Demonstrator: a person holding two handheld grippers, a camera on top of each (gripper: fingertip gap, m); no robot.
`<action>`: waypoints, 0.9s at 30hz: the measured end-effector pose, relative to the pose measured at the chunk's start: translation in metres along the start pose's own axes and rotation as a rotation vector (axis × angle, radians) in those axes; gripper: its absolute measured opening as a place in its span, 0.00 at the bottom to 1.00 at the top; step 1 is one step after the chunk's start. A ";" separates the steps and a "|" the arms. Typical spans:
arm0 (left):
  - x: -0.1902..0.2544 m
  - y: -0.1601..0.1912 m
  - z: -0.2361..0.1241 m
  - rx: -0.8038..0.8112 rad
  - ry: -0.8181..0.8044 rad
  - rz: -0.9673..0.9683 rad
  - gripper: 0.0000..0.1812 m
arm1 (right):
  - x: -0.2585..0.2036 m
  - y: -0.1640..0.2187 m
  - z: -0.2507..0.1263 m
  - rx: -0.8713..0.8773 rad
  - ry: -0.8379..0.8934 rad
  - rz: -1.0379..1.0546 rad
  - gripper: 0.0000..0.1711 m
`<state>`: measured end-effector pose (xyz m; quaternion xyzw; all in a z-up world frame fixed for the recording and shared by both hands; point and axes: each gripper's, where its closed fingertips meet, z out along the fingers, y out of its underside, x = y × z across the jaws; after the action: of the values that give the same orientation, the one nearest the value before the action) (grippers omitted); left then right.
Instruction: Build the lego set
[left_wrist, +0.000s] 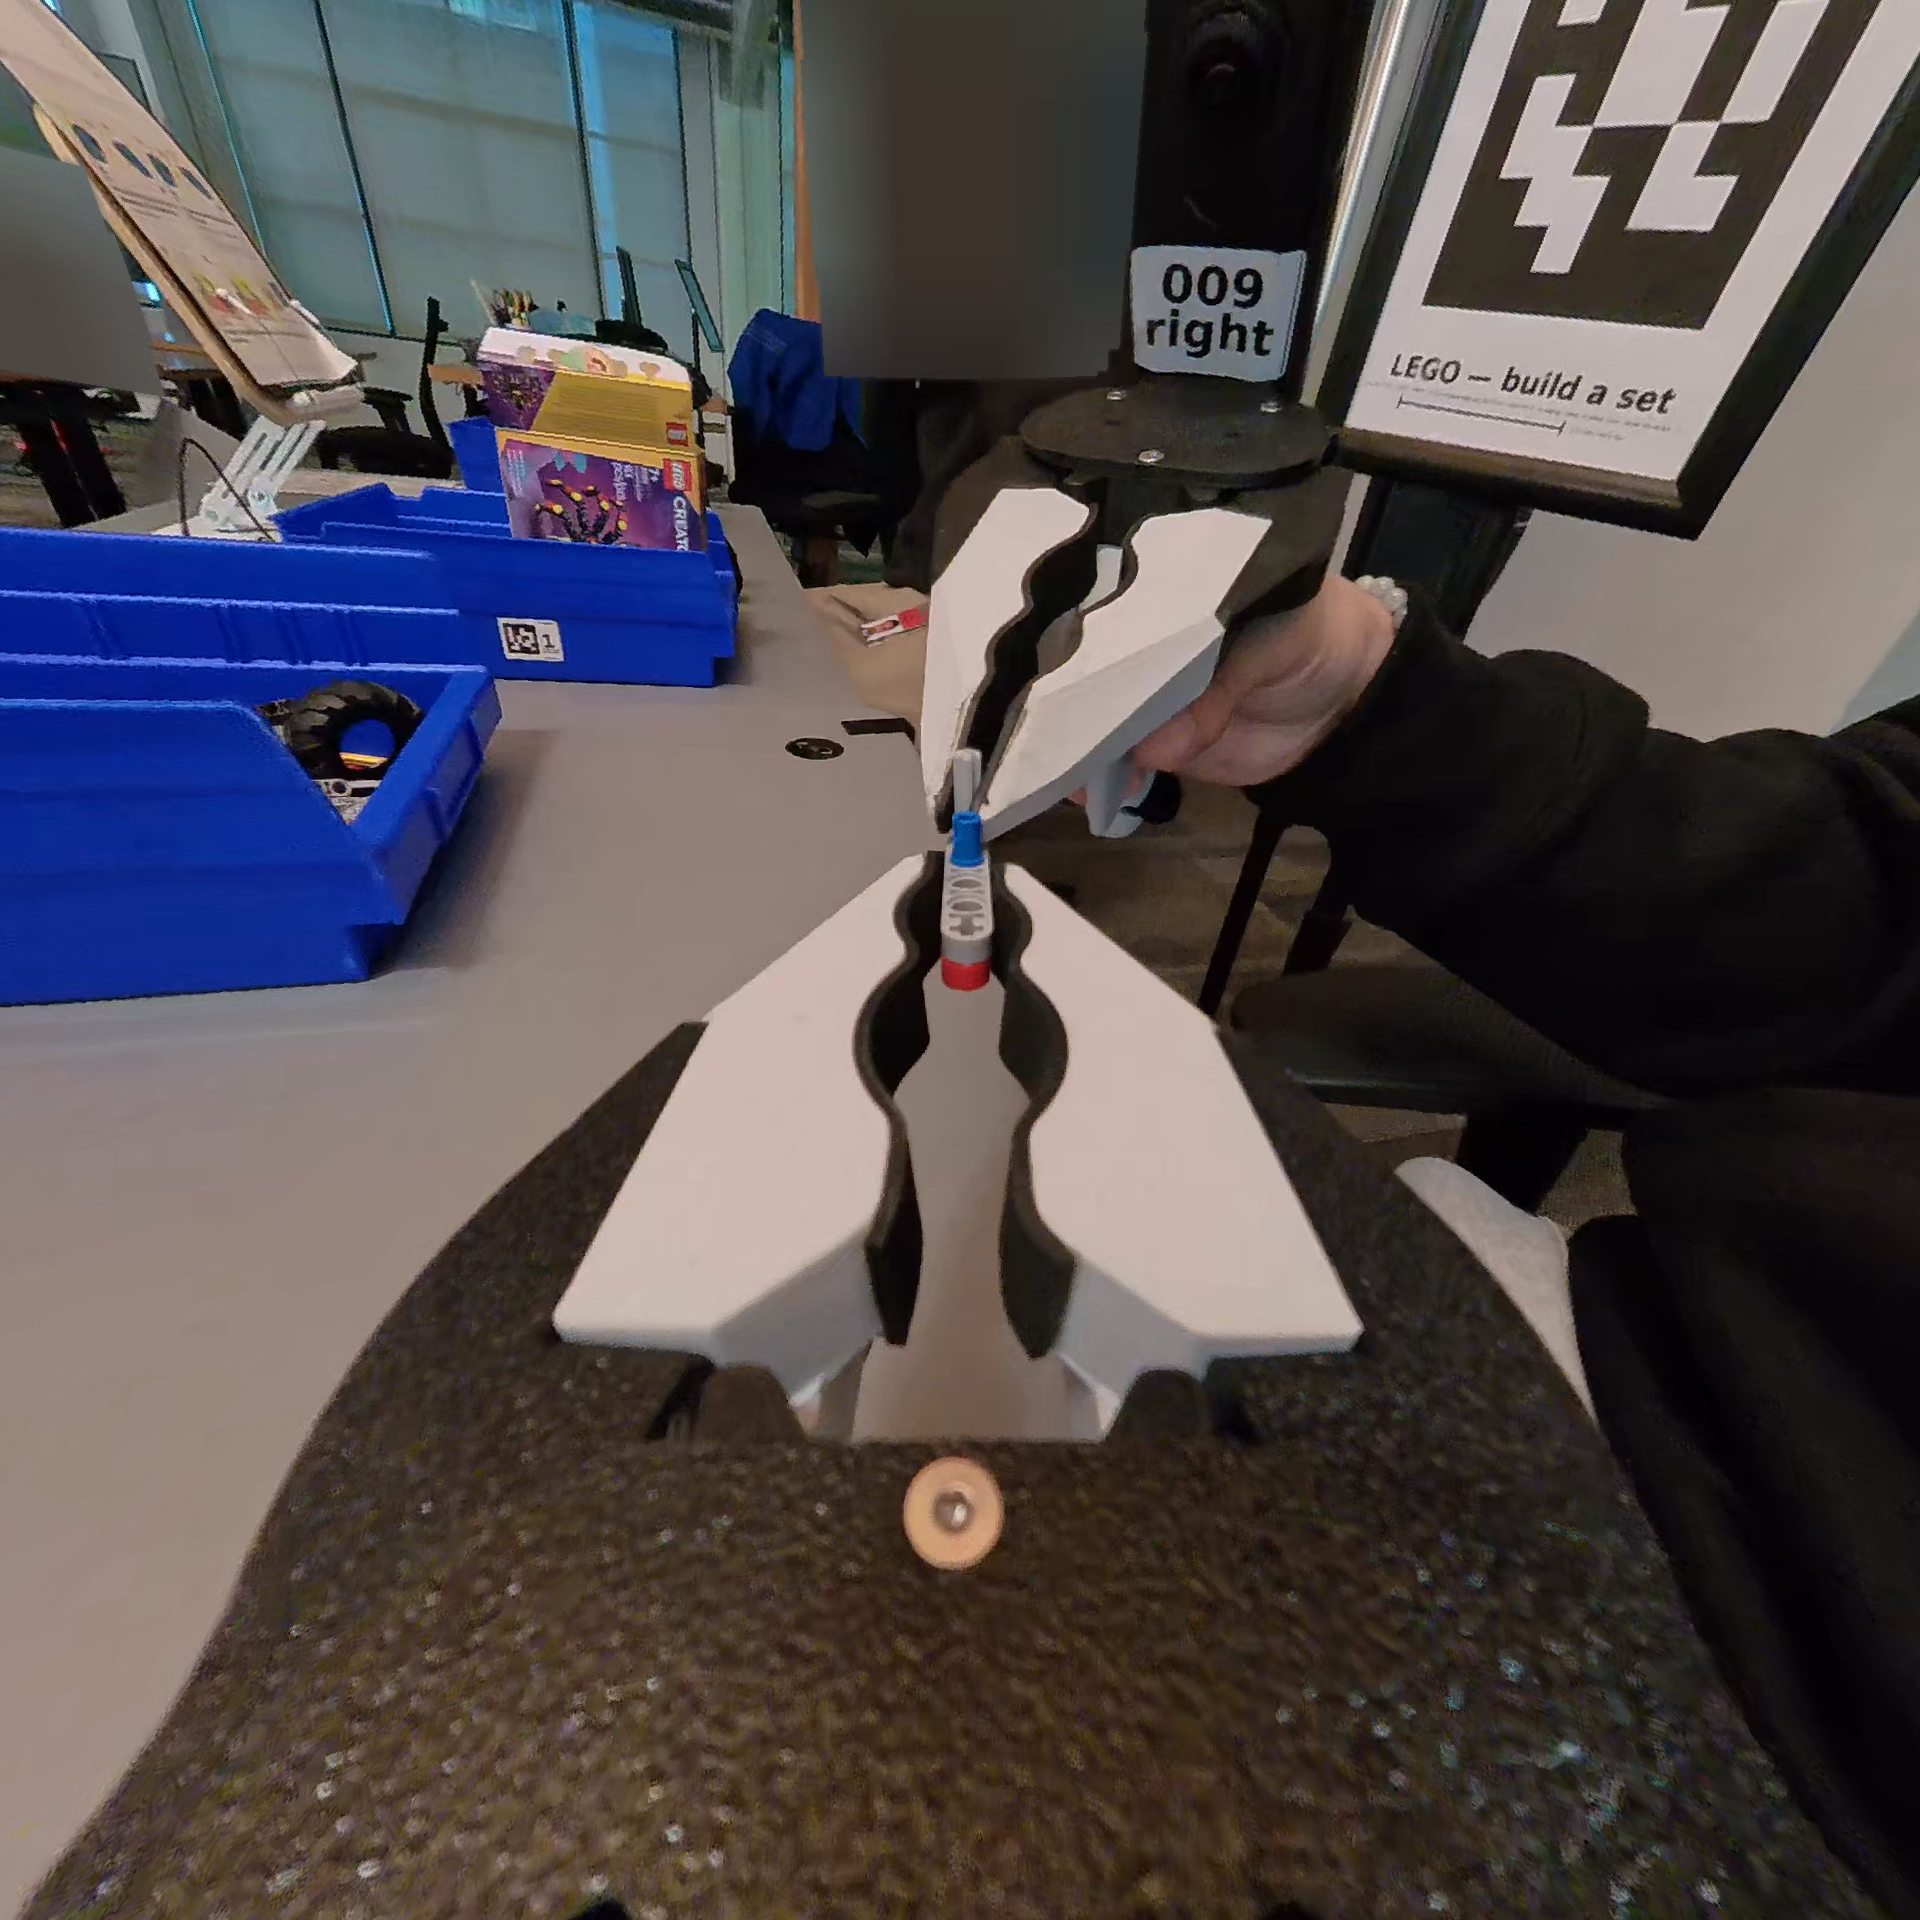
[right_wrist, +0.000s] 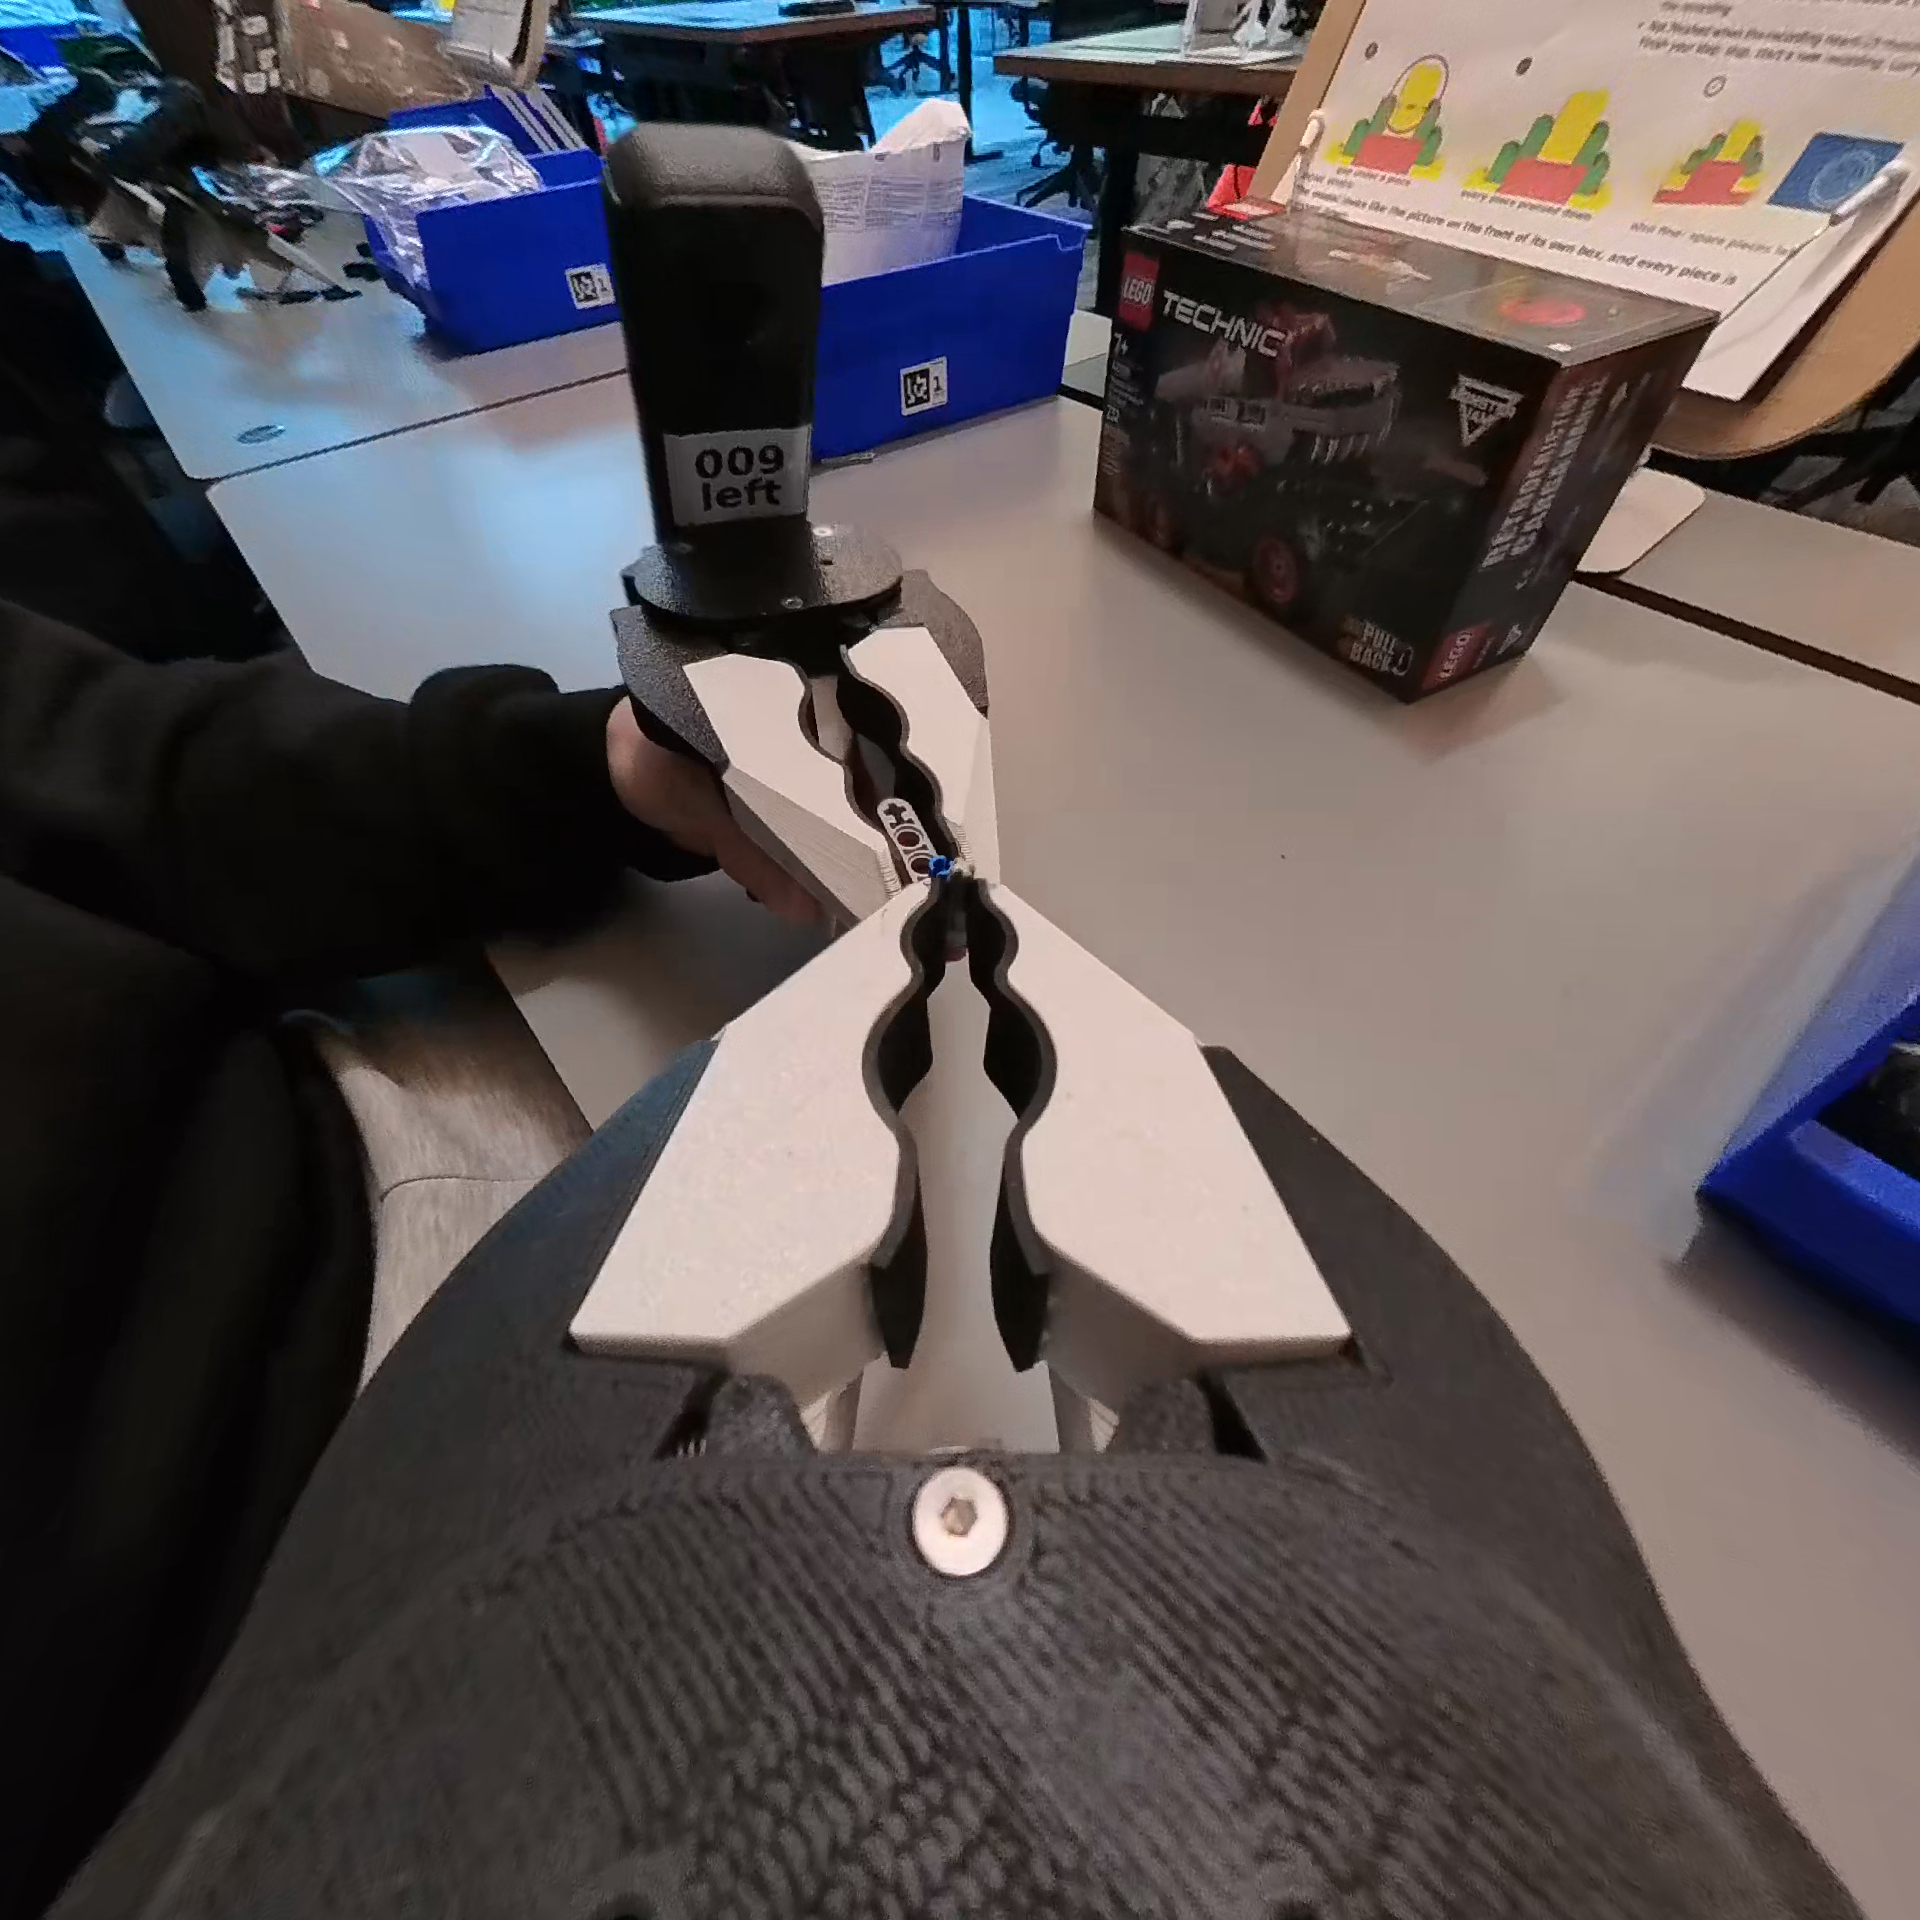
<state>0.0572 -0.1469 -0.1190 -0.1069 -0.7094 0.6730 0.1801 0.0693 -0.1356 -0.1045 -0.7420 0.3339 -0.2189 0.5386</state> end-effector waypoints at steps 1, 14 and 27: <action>0.000 0.000 0.000 0.000 0.005 -0.004 0.03 | -0.001 0.000 0.000 -0.004 -0.007 0.002 0.01; -0.002 0.004 -0.002 -0.017 0.025 -0.058 0.03 | 0.000 0.003 0.004 -0.208 -0.079 -0.048 0.02; 0.012 0.005 -0.003 0.001 0.138 -0.126 0.03 | -0.009 0.001 -0.003 0.000 -0.138 0.081 0.04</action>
<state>0.0466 -0.1390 -0.1227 -0.1081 -0.7004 0.6516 0.2704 0.0605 -0.1315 -0.1040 -0.7412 0.3256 -0.1451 0.5688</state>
